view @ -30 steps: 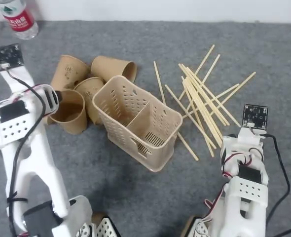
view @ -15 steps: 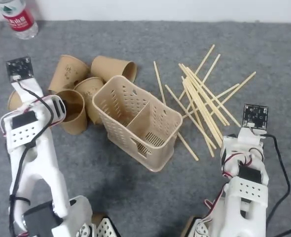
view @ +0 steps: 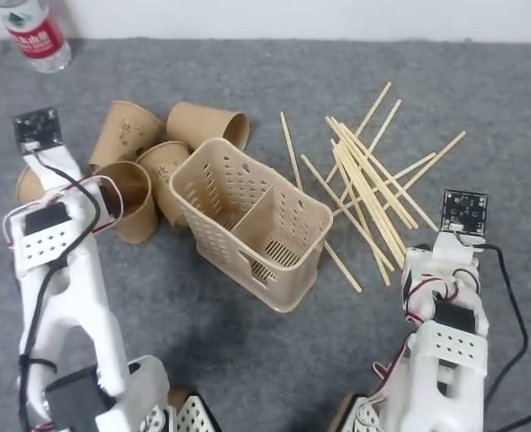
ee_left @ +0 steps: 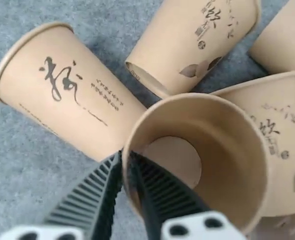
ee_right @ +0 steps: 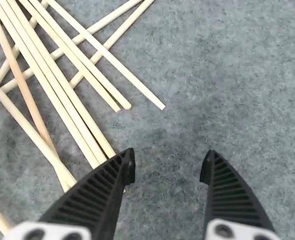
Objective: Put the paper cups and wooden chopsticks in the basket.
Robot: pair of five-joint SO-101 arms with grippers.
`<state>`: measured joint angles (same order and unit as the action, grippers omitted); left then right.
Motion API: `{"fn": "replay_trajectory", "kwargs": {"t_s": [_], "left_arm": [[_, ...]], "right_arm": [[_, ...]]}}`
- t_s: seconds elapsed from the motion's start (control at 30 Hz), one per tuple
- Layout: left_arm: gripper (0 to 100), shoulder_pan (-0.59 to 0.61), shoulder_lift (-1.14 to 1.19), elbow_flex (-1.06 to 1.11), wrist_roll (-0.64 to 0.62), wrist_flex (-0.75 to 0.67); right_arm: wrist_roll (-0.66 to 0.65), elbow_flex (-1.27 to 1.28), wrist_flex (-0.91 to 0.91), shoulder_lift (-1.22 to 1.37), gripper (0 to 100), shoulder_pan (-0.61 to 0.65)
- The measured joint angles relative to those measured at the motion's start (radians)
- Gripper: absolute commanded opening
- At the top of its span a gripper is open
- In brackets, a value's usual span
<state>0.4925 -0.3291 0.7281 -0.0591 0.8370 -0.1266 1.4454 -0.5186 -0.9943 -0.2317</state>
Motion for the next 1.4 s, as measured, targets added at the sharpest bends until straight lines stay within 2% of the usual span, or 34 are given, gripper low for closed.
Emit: {"fn": "replay_trajectory", "kwargs": {"t_s": [0.1, 0.2, 0.37, 0.53, 0.6, 0.77, 1.1, 1.4], "left_arm": [[1, -0.002, 0.000, -0.057, 0.015, 0.095], [1, -0.002, 0.000, -0.226, 0.017, 0.265], [1, -0.008, 0.000, -0.700, 0.020, 0.605], [1, -0.072, 0.035, -1.188, 0.037, 0.861], [1, -0.097, 0.068, -1.304, 0.038, 0.887], [1, -0.181, 0.089, -1.395, 0.038, 0.893], [1, -0.597, 0.092, -1.475, 0.029, 0.893], [1, -0.934, 0.091, -1.356, -0.081, 0.893]], "right_arm": [[0.000, 0.000, 0.000, 0.000, 22.1, 0.000], [0.000, 0.000, 0.000, 0.000, 22.1, 0.000], [0.000, 0.000, 0.000, 0.000, 22.1, 0.000], [0.000, 0.000, 0.000, 0.000, 22.1, 0.000], [0.000, 0.000, 0.000, 0.000, 22.1, -0.002], [0.000, 0.000, 0.000, 0.000, 22.1, 0.000], [0.000, 0.025, 0.051, 0.000, 22.1, 0.000], [0.000, 0.025, 0.052, 0.000, 22.1, 0.000]]}}
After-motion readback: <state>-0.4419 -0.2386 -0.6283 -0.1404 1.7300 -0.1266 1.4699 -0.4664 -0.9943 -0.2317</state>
